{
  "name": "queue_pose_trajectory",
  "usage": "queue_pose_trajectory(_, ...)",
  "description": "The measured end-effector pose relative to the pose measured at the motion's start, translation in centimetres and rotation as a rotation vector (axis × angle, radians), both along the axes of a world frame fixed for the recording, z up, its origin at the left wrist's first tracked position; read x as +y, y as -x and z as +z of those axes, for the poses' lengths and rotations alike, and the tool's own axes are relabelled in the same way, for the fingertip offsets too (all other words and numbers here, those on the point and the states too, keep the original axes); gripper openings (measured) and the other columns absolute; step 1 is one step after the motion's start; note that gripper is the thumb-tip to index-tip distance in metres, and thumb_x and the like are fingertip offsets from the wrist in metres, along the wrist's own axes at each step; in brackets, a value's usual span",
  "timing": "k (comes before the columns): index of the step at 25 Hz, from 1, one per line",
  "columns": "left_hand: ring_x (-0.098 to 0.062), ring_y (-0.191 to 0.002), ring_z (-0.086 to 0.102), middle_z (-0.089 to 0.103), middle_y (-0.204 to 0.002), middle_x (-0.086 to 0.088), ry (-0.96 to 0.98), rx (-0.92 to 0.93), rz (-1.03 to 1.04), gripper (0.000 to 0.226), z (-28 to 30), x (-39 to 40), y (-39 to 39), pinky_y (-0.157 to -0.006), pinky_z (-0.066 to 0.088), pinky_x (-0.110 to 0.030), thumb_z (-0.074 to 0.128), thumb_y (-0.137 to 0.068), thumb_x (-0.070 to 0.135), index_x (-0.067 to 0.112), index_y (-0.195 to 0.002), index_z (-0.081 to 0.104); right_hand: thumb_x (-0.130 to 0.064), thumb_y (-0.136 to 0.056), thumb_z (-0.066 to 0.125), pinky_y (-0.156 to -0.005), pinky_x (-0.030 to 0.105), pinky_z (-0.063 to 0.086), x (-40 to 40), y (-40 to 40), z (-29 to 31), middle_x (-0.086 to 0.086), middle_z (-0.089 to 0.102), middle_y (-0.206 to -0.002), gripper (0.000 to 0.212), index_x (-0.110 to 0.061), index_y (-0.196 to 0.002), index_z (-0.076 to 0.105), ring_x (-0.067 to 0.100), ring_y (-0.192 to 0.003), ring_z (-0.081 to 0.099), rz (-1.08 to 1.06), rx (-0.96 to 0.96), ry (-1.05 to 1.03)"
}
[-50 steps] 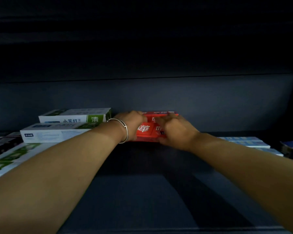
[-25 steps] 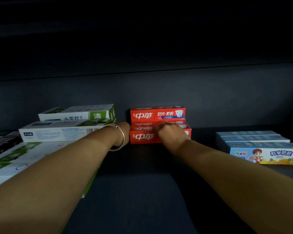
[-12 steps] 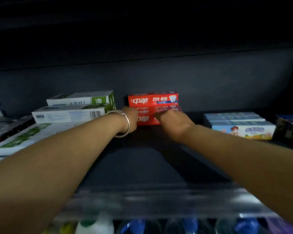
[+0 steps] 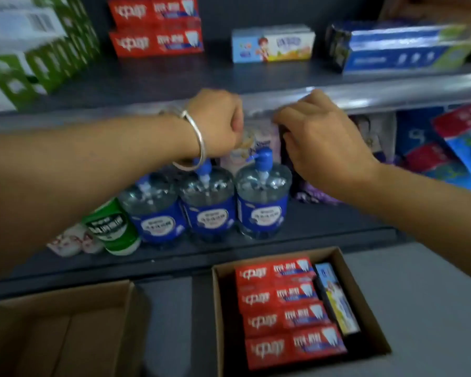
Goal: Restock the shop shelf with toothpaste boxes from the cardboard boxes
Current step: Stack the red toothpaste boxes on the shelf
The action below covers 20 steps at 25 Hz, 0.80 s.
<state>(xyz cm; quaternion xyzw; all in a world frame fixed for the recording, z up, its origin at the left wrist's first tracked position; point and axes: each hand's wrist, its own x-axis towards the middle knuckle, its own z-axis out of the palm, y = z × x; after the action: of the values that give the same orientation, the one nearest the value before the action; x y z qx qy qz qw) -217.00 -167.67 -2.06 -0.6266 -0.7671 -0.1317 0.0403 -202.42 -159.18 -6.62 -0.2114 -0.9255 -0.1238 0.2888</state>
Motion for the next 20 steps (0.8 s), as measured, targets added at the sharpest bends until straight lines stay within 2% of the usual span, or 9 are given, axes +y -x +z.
queue_pose_trajectory(3, -0.024, -0.094, 0.063, 0.068, -0.096, -0.008, 0.259, -0.101, -0.053, 0.011, -9.1, -1.4, -2.9, -0.074, 0.043, -0.024, 0.061, -0.082, 0.015, 0.009, -0.091, 0.065, 0.006, -0.061, 0.064, -0.058, 0.036, 0.05, -0.4, -5.1, -8.2, 0.015, 0.064, -0.072, 0.018, -0.002, -0.078, 0.065, 0.034, -0.068, 0.056, 0.027, -0.121, 0.109)
queue_pose_trajectory(5, -0.025, -0.1, 0.06, 0.065, -0.104, -0.008, 0.425, -0.144, -0.076, 0.017, -15.4, -1.8, -4.4, -0.08, 0.045, -0.027, 0.063, -0.082, 0.018, 0.01, -0.096, 0.062, 0.001, -0.063, 0.068, -0.06, 0.035, 0.053, -0.5, -7.1, -14.6, 0.014, 0.063, -0.078, 0.019, -0.003, -0.081, 0.066, 0.035, -0.072, 0.059, 0.032, -0.28, 0.232)
queue_pose_trajectory(7, -0.025, -0.107, 0.057, 0.061, -0.113, -0.009, 0.55, -0.165, -0.11, 0.024, -21.0, -2.0, -5.5, -0.084, 0.041, -0.026, 0.062, -0.084, 0.021, 0.009, -0.105, 0.06, -0.01, -0.078, 0.065, -0.081, 0.039, 0.051, -0.4, -7.7, -20.1, 0.012, 0.061, -0.104, 0.026, -0.008, -0.104, 0.064, 0.032, -0.098, 0.057, 0.001, -0.505, 0.405)
queue_pose_trajectory(9, -0.023, -0.11, 0.054, 0.056, -0.12, -0.008, 0.634, -0.188, -0.136, 0.031, -25.4, -2.1, -6.2, -0.087, 0.039, -0.025, 0.061, -0.085, 0.022, 0.01, -0.113, 0.057, -0.022, -0.088, 0.057, -0.102, 0.037, 0.038, -0.3, -7.4, -24.2, 0.007, 0.048, -0.131, 0.042, -0.014, -0.129, 0.05, 0.025, -0.12, 0.045, -0.018, -0.664, 0.531)
queue_pose_trajectory(10, -0.022, -0.11, 0.054, 0.055, -0.122, -0.007, 0.656, -0.2, -0.15, 0.033, -27.2, -2.2, -6.4, -0.088, 0.039, -0.025, 0.062, -0.085, 0.023, 0.01, -0.115, 0.055, -0.025, -0.089, 0.057, -0.108, 0.035, 0.032, -0.2, -7.0, -25.5, 0.005, 0.042, -0.138, 0.049, -0.015, -0.135, 0.044, 0.023, -0.127, 0.039, -0.015, -0.696, 0.57)
queue_pose_trajectory(13, -0.021, -0.113, 0.051, 0.051, -0.124, -0.006, 0.718, -0.216, -0.18, 0.041, -30.7, -2.2, -6.6, -0.093, 0.04, -0.025, 0.065, -0.084, 0.025, 0.012, -0.12, 0.051, -0.028, -0.088, 0.059, -0.112, 0.037, 0.027, 0.0, -5.8, -28.4, 0.006, 0.036, -0.144, 0.058, -0.014, -0.14, 0.038, 0.025, -0.133, 0.031, -0.014, -0.697, 0.565)
queue_pose_trajectory(17, -0.02, -0.113, 0.051, 0.051, -0.125, -0.007, 0.765, -0.262, -0.219, 0.045, -32.0, -2.5, -7.0, -0.093, 0.042, -0.026, 0.065, -0.084, 0.028, 0.012, -0.123, 0.05, -0.02, -0.09, 0.052, -0.107, 0.039, 0.029, -0.4, -4.8, -30.0, 0.011, 0.042, -0.137, 0.047, -0.009, -0.135, 0.043, 0.03, -0.126, 0.035, -0.086, -0.609, 0.497)
queue_pose_trajectory(20, -0.02, -0.113, 0.052, 0.051, -0.126, -0.006, 0.787, -0.295, -0.25, 0.05, -32.1, -3.1, -7.5, -0.094, 0.043, -0.026, 0.067, -0.082, 0.031, 0.013, -0.125, 0.049, -0.024, -0.093, 0.049, -0.105, 0.039, 0.029, -1.0, -4.4, -30.2, 0.012, 0.041, -0.135, 0.042, -0.01, -0.132, 0.045, 0.029, -0.127, 0.034, -0.145, -0.612, 0.474)
